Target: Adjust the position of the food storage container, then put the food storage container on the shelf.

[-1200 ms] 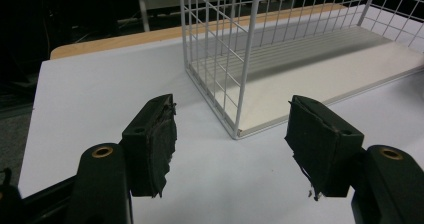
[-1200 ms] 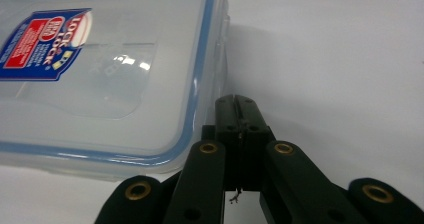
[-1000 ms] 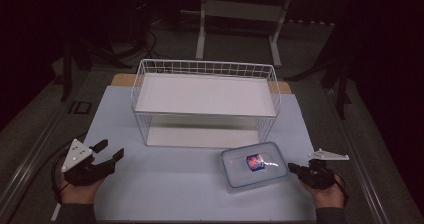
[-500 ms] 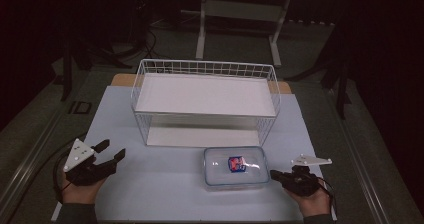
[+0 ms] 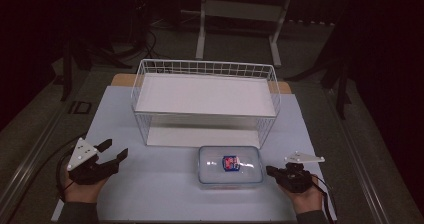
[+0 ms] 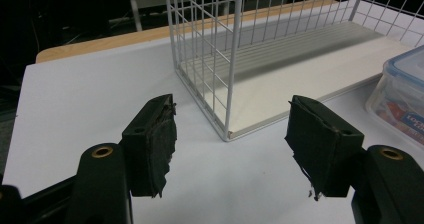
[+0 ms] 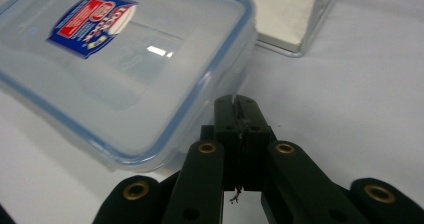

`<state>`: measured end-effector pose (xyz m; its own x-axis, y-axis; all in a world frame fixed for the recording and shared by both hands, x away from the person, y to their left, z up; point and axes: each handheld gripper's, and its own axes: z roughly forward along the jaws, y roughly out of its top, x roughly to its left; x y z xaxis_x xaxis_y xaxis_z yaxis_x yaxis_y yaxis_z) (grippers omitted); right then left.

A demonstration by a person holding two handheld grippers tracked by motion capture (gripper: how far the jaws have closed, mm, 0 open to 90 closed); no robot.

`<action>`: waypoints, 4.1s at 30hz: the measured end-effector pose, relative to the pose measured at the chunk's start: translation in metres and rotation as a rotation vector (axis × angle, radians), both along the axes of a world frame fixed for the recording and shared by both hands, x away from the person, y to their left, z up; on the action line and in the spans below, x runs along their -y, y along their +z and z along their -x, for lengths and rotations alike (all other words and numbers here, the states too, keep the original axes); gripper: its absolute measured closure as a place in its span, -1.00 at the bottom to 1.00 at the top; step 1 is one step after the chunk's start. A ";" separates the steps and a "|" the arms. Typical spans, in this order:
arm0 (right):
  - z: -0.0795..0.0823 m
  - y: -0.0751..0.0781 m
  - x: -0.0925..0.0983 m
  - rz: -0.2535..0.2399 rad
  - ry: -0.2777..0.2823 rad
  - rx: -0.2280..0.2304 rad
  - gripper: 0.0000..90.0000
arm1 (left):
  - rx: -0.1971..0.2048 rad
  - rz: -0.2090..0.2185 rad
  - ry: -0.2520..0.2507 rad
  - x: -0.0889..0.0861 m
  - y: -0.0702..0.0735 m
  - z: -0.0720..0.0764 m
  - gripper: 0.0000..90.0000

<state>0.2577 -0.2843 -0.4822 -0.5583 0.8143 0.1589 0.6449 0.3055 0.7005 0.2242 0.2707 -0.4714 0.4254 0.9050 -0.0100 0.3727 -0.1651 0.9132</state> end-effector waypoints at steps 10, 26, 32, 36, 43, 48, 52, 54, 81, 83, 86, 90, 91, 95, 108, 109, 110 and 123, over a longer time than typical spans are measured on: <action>-0.003 -0.003 -0.008 0.009 0.010 -0.012 1.00 | -0.002 0.000 0.002 -0.001 0.000 0.001 -0.21; -0.001 -0.005 -0.029 -0.045 0.066 -0.016 1.00 | -0.003 -0.009 -0.014 0.004 0.000 -0.001 -0.21; 0.000 -0.005 -0.035 -0.023 0.086 0.006 1.00 | -0.005 -0.014 -0.022 0.007 0.000 -0.002 -0.21; 0.006 0.003 -0.032 0.049 0.061 0.099 0.99 | -0.001 -0.008 -0.019 0.005 0.000 -0.002 -0.21; 0.023 0.029 -0.022 0.183 -0.006 0.293 0.97 | -0.004 -0.006 -0.023 0.006 -0.001 -0.002 -0.21; 0.031 0.043 -0.040 0.216 0.033 0.383 0.87 | -0.007 -0.005 -0.026 0.007 -0.001 -0.002 -0.22; 0.030 0.042 -0.048 0.196 0.050 0.368 0.77 | -0.004 0.000 -0.025 0.007 0.000 -0.001 -0.22; 0.030 0.041 -0.051 0.193 0.058 0.362 0.72 | -0.002 0.005 -0.026 0.007 0.000 0.000 -0.22; 0.019 0.036 -0.044 -0.022 -0.004 0.292 0.13 | -0.012 0.035 -0.141 0.057 0.007 0.000 -0.24; 0.018 0.035 -0.043 -0.030 -0.009 0.286 0.12 | -0.016 0.040 -0.160 0.063 0.007 -0.001 -0.24; 0.016 0.034 -0.041 -0.047 -0.014 0.271 0.09 | -0.015 0.044 -0.173 0.070 0.008 -0.002 -0.25; 0.014 0.032 -0.040 -0.060 -0.017 0.255 0.08 | -0.015 0.059 -0.187 0.079 0.010 -0.005 -0.26; 0.014 0.032 -0.040 -0.062 -0.017 0.253 0.07 | -0.015 0.061 -0.190 0.082 0.010 -0.006 -0.26; 0.012 0.031 -0.039 -0.079 -0.022 0.242 0.06 | -0.029 0.080 -0.210 0.090 0.007 -0.009 -0.27; 0.007 0.022 -0.044 -0.092 -0.021 0.209 0.00 | -0.052 0.077 -0.250 0.111 0.004 -0.019 -0.33; 0.006 0.021 -0.043 -0.102 -0.024 0.205 0.00 | -0.057 0.079 -0.251 0.113 0.003 -0.020 -0.34; 0.005 0.020 -0.042 -0.112 -0.027 0.199 0.00 | -0.060 0.077 -0.251 0.115 0.002 -0.021 -0.34; -0.007 0.008 -0.037 -0.189 -0.049 0.121 -0.06 | -0.127 0.089 -0.262 0.135 -0.011 -0.034 -0.46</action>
